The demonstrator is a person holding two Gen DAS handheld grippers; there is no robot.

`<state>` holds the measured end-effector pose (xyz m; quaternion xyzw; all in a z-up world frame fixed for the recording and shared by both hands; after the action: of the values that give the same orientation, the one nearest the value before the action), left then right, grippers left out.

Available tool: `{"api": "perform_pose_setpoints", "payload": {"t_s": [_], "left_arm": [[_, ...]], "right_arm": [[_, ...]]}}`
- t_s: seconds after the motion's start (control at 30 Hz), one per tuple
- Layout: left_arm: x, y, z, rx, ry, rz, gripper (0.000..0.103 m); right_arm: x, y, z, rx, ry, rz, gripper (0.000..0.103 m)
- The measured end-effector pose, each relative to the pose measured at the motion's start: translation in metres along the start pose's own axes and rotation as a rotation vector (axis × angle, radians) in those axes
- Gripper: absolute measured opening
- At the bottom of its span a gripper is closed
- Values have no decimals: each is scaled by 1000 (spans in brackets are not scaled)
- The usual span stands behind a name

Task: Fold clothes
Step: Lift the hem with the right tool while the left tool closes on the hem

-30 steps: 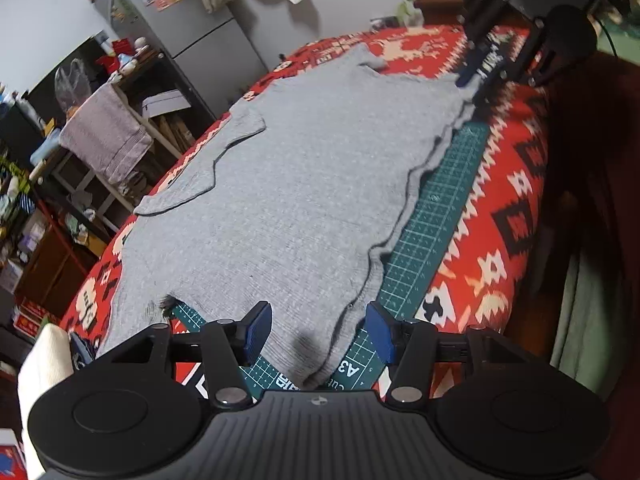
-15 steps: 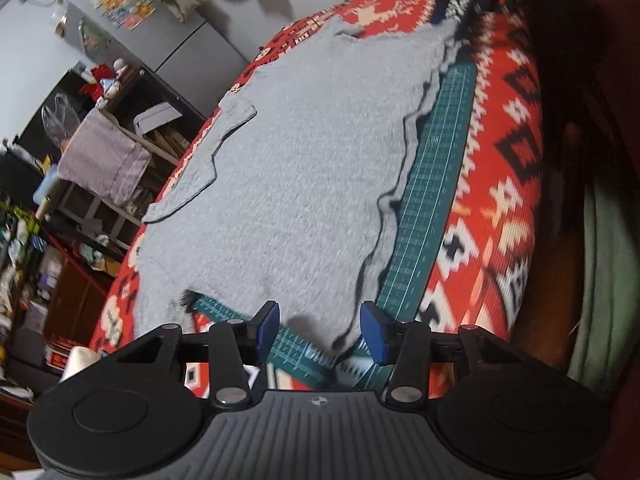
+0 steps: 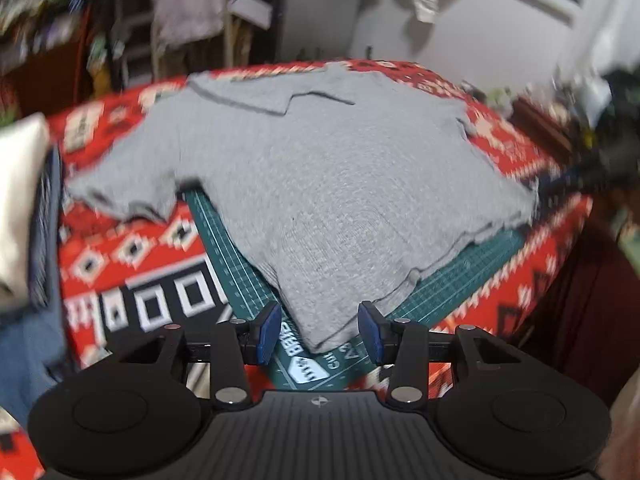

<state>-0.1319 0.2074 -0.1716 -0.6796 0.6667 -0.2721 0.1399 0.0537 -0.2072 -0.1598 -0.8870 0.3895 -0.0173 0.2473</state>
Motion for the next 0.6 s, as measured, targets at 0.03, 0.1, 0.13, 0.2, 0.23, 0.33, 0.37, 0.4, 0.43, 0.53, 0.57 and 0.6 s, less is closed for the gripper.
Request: {"api": "perform_pose_setpoints", "payload": {"t_s": [0.03, 0.1, 0.13, 0.2, 0.23, 0.33, 0.37, 0.4, 0.43, 0.53, 0.57, 0.6], "left_arm": [[-3, -1, 0, 6, 17, -35, 43], [-8, -3, 0, 12, 43, -96, 43], [-10, -4, 0, 11, 51, -121, 43], [-14, -6, 2, -1, 64, -153, 43], [-15, -7, 3, -9, 69, -168, 43], [-19, -7, 7, -33, 73, -213, 43], [-21, -6, 8, -36, 83, -234, 43], [-24, -5, 9, -39, 94, -256, 40], [-27, -4, 10, -39, 111, -284, 39], [-37, 0, 12, -40, 156, -373, 39], [-40, 1, 13, -41, 165, -400, 39], [-43, 2, 14, -44, 173, -430, 35]], "right_arm": [[2, 1, 2, -1, -12, 20, 23], [3, 2, 8, -8, -16, 37, 23], [4, 2, 10, -12, -18, 46, 23], [4, 3, 15, -18, -26, 63, 23], [5, 3, 16, -19, -34, 69, 23], [3, 3, 19, -16, -49, 73, 20], [2, 3, 20, -15, -53, 73, 18], [1, 3, 20, -16, -55, 71, 16], [0, 2, 20, -16, -56, 73, 16], [3, 1, 20, -8, -66, 98, 16], [3, 1, 20, -5, -70, 104, 16], [4, 1, 20, -2, -74, 111, 16]]}}
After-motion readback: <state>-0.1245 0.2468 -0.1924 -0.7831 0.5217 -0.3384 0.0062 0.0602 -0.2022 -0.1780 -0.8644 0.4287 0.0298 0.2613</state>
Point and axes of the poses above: each gripper's, at about its wrist camera, not at the fingertips, and z roughly the way its jaws point, x to its right, y to its underside, the point moved 1 cm from there along z, roughly the way its jaws point, and after that the axes turned 4 degrees about -x, right-handed, at the moved point
